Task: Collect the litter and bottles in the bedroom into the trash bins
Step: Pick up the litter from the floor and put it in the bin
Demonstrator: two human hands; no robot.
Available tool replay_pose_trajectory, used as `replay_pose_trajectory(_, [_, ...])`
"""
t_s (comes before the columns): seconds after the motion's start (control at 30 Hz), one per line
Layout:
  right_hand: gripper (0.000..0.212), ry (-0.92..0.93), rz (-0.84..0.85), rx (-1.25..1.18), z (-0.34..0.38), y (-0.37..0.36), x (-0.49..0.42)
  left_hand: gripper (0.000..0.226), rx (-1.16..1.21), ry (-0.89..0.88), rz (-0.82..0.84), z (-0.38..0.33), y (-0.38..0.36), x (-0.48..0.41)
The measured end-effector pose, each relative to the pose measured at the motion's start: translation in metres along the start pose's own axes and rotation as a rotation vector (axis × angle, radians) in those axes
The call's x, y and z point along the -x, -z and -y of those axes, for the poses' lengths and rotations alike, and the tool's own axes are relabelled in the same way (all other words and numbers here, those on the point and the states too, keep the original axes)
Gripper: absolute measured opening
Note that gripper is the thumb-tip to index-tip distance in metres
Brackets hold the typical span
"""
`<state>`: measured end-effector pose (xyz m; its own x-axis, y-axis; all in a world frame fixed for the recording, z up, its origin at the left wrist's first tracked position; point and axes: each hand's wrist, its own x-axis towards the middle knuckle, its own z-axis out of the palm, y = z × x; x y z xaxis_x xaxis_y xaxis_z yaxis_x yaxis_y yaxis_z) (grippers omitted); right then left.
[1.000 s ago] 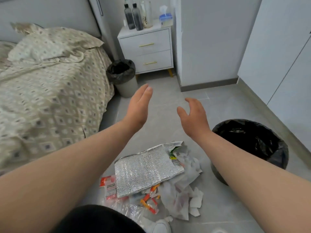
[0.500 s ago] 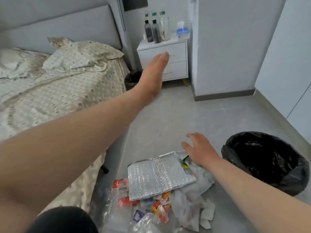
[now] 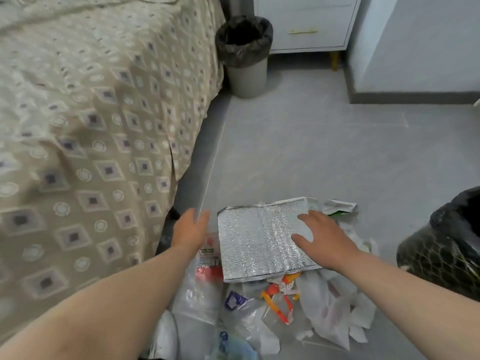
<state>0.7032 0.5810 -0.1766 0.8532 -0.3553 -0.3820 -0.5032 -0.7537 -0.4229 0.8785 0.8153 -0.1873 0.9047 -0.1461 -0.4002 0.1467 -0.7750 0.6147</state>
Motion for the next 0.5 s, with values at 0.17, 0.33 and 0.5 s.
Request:
replay_pose_trajectory(0.17, [0.071, -0.008, 0.030, 0.003, -0.009, -0.024, -0.011, 0.073, -0.270, 0.193, -0.054, 0.089, -0.012, -0.007])
replay_pose_trajectory(0.33, [0.082, -0.146, 0.098, 0.022, -0.017, -0.063, -0.027, 0.109, -0.210, 0.399, 0.010, 0.126, -0.032, -0.024])
replay_pose_trajectory(0.5, [0.102, -0.326, 0.157, 0.083, -0.011, -0.103, -0.033, 0.105, -0.156, 0.469, 0.051, 0.145, -0.041, -0.030])
